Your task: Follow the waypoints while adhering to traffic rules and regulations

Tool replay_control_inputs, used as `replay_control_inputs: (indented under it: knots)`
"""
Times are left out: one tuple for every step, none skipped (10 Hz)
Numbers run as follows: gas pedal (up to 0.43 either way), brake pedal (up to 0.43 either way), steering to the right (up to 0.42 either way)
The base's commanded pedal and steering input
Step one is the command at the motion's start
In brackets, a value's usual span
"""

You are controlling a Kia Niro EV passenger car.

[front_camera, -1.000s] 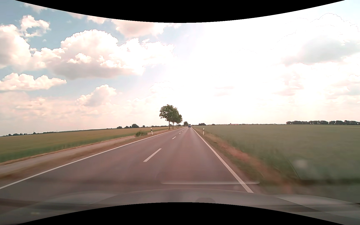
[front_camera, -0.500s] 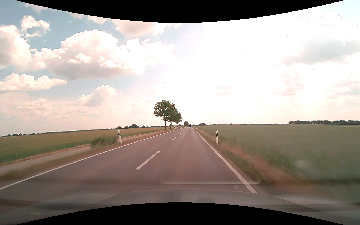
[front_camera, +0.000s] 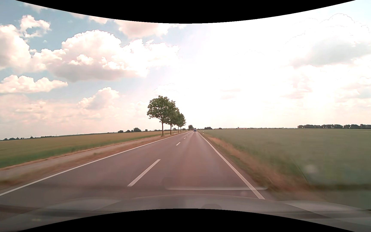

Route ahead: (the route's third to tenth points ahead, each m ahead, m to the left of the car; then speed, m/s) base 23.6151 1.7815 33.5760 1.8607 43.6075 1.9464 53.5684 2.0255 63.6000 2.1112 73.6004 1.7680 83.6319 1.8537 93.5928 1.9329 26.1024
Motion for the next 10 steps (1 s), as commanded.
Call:
replay_control_inputs:
  knots:
    - [0.248, 0.000, 0.000]
    - [0.248, 0.000, 0.000]
    - [0.248, 0.000, -0.002]
    - [0.248, 0.000, -0.002]
    - [0.240, 0.000, -0.003]
    - [0.220, 0.000, -0.002]
    - [0.220, 0.000, -0.003]
    - [0.220, 0.000, -0.003]
    - [0.209, 0.000, -0.003]
    - [0.209, 0.000, -0.003]
